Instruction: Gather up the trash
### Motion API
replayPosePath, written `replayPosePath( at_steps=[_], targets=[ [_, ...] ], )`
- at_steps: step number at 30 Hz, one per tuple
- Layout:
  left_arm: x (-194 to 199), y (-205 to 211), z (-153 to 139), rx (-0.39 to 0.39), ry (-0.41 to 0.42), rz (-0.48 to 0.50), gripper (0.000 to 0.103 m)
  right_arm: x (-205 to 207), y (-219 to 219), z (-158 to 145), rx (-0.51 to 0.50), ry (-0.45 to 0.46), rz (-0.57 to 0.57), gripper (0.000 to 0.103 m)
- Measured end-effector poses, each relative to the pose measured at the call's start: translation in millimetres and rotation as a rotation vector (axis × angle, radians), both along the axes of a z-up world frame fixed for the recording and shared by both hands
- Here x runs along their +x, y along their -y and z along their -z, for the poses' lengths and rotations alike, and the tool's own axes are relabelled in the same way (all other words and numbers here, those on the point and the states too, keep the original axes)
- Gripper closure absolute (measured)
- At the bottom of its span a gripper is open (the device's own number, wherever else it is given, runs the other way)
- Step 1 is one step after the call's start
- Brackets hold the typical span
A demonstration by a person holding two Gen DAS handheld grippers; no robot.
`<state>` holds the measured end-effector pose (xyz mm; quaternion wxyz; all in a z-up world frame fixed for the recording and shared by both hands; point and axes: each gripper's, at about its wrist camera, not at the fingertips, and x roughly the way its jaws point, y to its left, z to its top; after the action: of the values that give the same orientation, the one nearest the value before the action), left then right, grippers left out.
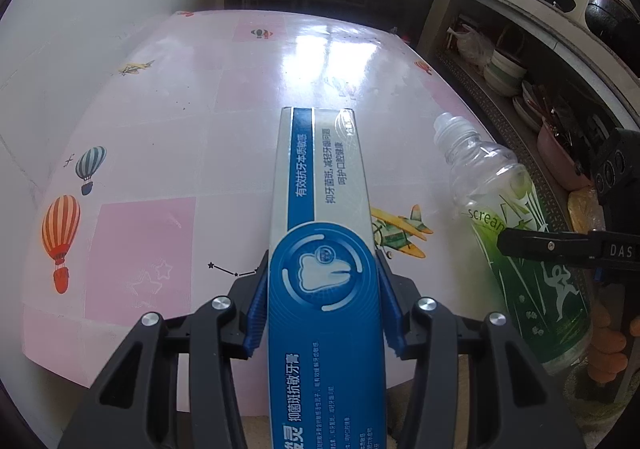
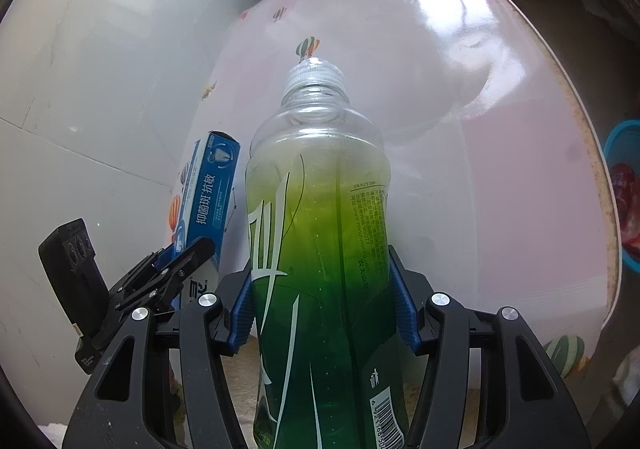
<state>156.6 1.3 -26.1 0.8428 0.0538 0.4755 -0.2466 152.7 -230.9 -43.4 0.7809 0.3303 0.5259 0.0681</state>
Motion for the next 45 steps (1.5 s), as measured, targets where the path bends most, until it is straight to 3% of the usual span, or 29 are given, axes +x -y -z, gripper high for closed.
replayPosePath(
  at_steps=[6,11,16,20,24,30,35,37,38,39,45],
  targets=[
    [-6,1,-17,-0.028,0.018,0.0,0.057,-19,17,-11,0.034,0.053,0.037,0.049],
    [-14,30,-41,-0.084,0.035,0.059,0.057,-50,49,-27,0.043,0.122,0.116,0.049],
    [-21,94,-67,-0.145,0.044,0.193,0.057,-103,105,-47,-0.057,0.18,0.294,0.049],
    [-26,168,-70,-0.183,-0.002,0.332,0.057,-158,165,-46,-0.16,0.148,0.497,0.049],
    [-28,255,-44,-0.186,-0.154,0.454,0.057,-200,211,-11,-0.193,0.027,0.646,0.049],
    [-37,365,21,-0.055,-0.313,0.569,0.057,-229,255,82,-0.108,-0.19,0.746,0.049],
    [-35,431,60,0.036,-0.323,0.583,0.056,-204,288,121,-0.13,-0.271,0.765,0.048],
    [-31,451,66,0.019,-0.319,0.575,0.051,-189,301,131,-0.165,-0.279,0.778,0.046],
    [-28,454,70,0.021,-0.321,0.568,0.041,-185,307,135,-0.184,-0.289,0.783,0.045],
    [-26,459,73,0.022,-0.319,0.554,0.04,-181,314,141,-0.217,-0.307,0.791,0.042],
    [-25,447,70,-0.021,-0.323,0.542,0.037,-178,309,143,-0.382,-0.327,0.774,0.038]
  ],
)
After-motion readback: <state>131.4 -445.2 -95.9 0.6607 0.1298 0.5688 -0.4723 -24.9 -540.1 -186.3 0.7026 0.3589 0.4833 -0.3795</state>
